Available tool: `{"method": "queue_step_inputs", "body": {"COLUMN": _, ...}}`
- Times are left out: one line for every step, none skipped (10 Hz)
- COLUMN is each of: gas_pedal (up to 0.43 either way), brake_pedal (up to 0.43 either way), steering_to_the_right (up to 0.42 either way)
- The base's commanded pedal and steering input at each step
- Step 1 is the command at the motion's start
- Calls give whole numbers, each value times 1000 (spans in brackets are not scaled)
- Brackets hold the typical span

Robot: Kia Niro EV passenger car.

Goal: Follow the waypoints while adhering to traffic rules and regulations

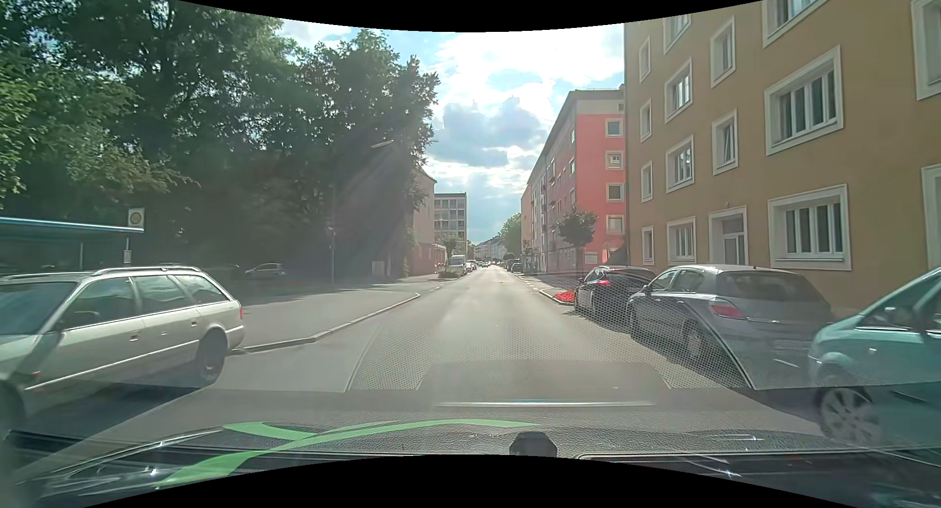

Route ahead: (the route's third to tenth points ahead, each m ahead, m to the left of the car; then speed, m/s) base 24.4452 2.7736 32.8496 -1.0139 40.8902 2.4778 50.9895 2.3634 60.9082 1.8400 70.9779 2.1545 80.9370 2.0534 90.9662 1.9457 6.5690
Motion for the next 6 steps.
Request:
{"method": "queue_step_inputs", "body": {"gas_pedal": 87, "brake_pedal": 0, "steering_to_the_right": 1}}
{"method": "queue_step_inputs", "body": {"gas_pedal": 87, "brake_pedal": 0, "steering_to_the_right": 1}}
{"method": "queue_step_inputs", "body": {"gas_pedal": 87, "brake_pedal": 0, "steering_to_the_right": 1}}
{"method": "queue_step_inputs", "body": {"gas_pedal": 87, "brake_pedal": 0, "steering_to_the_right": 1}}
{"method": "queue_step_inputs", "body": {"gas_pedal": 87, "brake_pedal": 0, "steering_to_the_right": 1}}
{"method": "queue_step_inputs", "body": {"gas_pedal": 87, "brake_pedal": 0, "steering_to_the_right": 1}}
